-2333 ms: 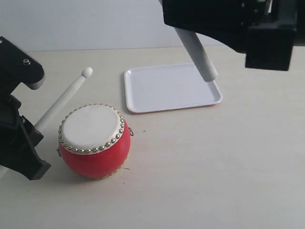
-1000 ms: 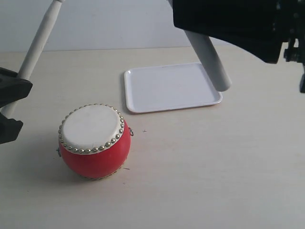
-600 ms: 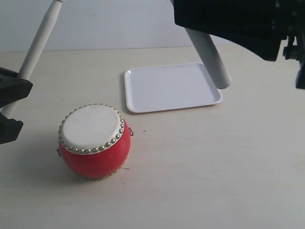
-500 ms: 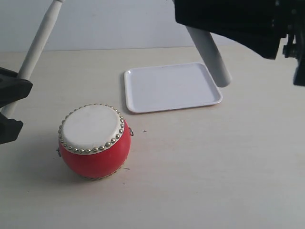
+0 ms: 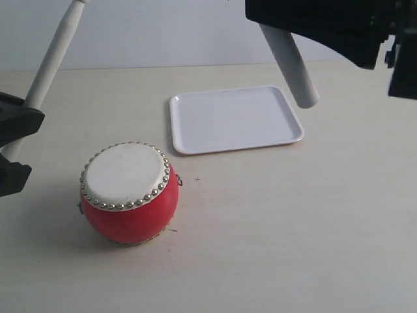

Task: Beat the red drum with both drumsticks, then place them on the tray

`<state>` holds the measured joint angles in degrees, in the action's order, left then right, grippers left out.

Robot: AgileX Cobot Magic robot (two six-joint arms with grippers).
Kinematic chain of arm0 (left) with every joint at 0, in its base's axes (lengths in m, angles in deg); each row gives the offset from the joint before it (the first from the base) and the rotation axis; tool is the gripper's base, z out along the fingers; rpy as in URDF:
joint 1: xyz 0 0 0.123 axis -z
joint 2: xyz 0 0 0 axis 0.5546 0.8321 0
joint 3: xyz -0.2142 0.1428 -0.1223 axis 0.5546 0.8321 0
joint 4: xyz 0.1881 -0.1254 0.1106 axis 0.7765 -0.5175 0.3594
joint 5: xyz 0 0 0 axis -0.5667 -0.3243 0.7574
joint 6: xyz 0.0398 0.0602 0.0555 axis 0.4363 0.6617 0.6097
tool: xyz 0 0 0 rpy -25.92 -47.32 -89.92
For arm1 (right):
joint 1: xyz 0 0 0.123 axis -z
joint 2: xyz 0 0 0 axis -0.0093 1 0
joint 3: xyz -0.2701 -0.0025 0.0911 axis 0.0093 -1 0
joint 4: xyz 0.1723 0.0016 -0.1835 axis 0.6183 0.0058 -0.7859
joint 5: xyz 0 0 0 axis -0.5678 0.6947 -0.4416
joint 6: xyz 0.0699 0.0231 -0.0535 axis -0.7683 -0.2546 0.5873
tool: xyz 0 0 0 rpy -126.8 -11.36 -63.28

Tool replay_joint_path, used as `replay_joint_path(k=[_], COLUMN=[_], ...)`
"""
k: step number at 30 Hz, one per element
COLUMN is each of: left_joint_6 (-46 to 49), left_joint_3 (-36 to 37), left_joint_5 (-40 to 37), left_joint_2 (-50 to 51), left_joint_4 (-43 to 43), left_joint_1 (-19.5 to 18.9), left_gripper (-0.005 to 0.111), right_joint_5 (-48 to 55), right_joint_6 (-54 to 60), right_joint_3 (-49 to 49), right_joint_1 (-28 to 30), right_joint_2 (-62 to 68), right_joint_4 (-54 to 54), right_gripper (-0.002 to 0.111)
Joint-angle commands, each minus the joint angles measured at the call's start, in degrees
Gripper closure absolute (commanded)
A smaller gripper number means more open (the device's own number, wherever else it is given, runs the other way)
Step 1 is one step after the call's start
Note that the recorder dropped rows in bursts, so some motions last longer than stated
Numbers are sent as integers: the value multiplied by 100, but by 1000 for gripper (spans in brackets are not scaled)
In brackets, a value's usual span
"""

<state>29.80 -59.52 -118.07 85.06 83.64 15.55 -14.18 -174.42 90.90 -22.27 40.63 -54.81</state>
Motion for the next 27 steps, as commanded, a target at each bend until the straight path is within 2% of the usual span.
replay_joint_path(k=[1, 13, 22, 27], left_joint_6=[-25, -25, -25, -27], left_joint_3=[-29, -29, -29, -29], left_joint_5=[45, 45, 45, 45], left_joint_2=[1, 1, 1, 1], left_joint_4=[18, 18, 18, 18], left_joint_1=[-13, -13, -13, -13], left_gripper=[107, 107, 107, 107], right_joint_5=[156, 305, 293, 378], right_joint_6=[-226, -72, 2127, 4013], right_joint_3=[-9, -9, -88, -554], right_joint_1=[16, 16, 16, 16], right_joint_2=[-8, -6, 91, 268], right_joint_4=[44, 44, 1675, 3028], right_gripper=[108, 108, 108, 108])
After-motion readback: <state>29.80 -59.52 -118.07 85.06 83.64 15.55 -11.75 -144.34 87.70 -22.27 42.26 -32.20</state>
